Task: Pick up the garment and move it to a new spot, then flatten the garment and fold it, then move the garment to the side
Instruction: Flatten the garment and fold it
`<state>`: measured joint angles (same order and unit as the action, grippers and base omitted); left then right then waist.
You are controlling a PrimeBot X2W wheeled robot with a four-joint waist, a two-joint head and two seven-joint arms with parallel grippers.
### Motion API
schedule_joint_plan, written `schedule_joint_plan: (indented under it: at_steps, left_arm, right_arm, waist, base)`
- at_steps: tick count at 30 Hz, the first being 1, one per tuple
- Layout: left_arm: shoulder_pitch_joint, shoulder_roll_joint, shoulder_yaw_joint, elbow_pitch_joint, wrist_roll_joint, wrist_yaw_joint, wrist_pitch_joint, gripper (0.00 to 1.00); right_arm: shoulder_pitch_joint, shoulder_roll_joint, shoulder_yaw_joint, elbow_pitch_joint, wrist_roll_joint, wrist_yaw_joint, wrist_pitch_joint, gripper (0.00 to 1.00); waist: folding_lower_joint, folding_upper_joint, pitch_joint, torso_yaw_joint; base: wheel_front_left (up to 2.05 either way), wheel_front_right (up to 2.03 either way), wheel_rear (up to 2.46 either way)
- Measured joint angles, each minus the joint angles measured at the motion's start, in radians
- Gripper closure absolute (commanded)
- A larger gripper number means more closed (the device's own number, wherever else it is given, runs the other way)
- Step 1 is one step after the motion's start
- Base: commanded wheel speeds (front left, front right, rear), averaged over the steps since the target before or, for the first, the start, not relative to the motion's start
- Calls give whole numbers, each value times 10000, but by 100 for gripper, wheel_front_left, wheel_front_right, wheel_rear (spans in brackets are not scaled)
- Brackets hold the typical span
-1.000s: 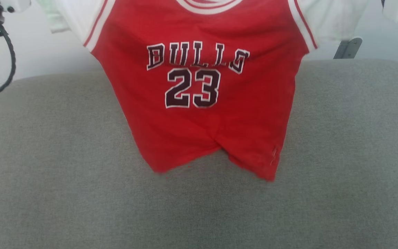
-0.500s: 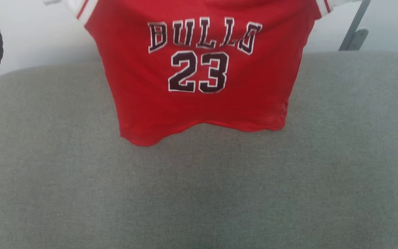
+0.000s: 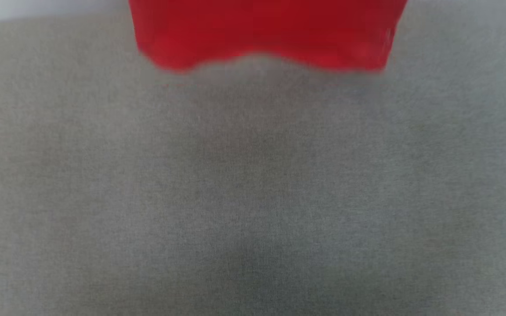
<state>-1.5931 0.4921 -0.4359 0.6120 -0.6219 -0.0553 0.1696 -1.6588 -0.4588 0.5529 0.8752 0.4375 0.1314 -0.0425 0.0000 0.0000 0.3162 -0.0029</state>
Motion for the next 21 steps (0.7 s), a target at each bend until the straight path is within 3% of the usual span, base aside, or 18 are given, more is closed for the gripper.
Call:
schedule_joint_plan:
  at_steps: [5,9,16,21]
  left_arm:
    - [-983,-267,-10,464,453,-199,-1864,100]
    - [-974,-412,-61,1104,585,-293,-2882,100]
    - [176,-621,-366,2393,495,-472,-3229,100]
    - [1340,-855,-479,3413,-159,-652,-2685,100]
  right_arm:
    - [-1127,-165,-128,792,-1375,0,-1852,100]
    - [-1258,-25,-299,1361,-1747,0,-2090,100]
    - [192,349,280,1958,-1358,2,-2140,100]
    - [1556,516,961,1778,153,0,-1436,100]
  waist:
    - [0,0,817,115]
    - [0,0,1351,272]
    - [0,0,1570,563]
    - [0,0,1285,640]
  base:
    - [0,0,0]
    - [0,0,0]
    - [0,0,0]
    - [0,0,0]
